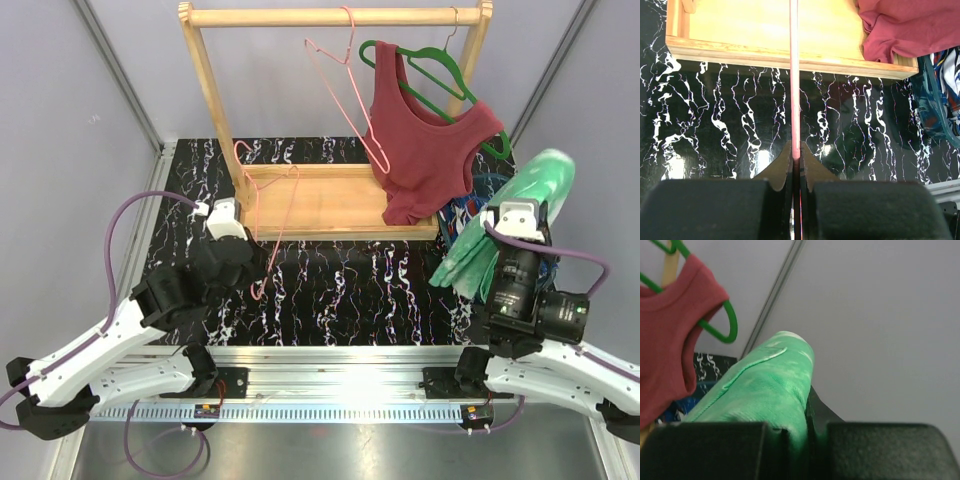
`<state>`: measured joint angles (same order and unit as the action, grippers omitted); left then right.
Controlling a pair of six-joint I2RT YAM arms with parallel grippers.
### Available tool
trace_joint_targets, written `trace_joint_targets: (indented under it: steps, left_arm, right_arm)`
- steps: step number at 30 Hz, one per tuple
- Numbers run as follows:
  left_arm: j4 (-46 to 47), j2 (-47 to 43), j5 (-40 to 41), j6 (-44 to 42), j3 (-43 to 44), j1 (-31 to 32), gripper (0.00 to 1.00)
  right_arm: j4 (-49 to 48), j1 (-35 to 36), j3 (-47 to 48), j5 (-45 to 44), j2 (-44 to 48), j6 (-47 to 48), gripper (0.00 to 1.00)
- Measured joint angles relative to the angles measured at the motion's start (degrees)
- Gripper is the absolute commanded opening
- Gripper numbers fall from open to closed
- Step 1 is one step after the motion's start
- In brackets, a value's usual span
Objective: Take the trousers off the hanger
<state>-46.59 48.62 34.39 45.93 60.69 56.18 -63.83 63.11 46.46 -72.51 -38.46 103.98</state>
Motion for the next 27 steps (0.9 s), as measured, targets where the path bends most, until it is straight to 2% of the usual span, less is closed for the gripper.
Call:
trace_joint_targets:
  steps: [3,9,13,17,20,27]
  left_arm:
    - [0.5,-0.1,-0.7,-0.4,-0.4,0.0,0.0]
    - [1.4,-0.2,-1.9,-1.0,-1.2,0.0,0.0]
    - [1.3,-0.8,-1.9,-1.5,-1.2,0.0,0.0]
    - [1.2,-1.7,-1.8,-2.0,-1.2,0.0,0.0]
    - [1.2,-2.4,-1.8,-2.4,-1.2,0.0,0.0]
    - [1.2,-3.2,-1.8,-3.0,-1.2,0.0,0.0]
  right_arm:
    - [2.4,-2.2,-6.2,-2.4,3.3,-6.2,0.0]
    - [37.4,-21.0,-7.1,-0.9,3.1,-42.4,0.0]
    - [49.3,-29.2,-6.5,0.3,0.0,-55.7,0.0]
    - [55.7,-34.8,-3.6,1.9,-1.8,-63.0,0.0]
    - [56.7,-39.1,-0.3,2.8,-3.2,-64.0,0.0]
    - [59.1,-57.1,8.1,10.7,-11.9,-66.2,0.0]
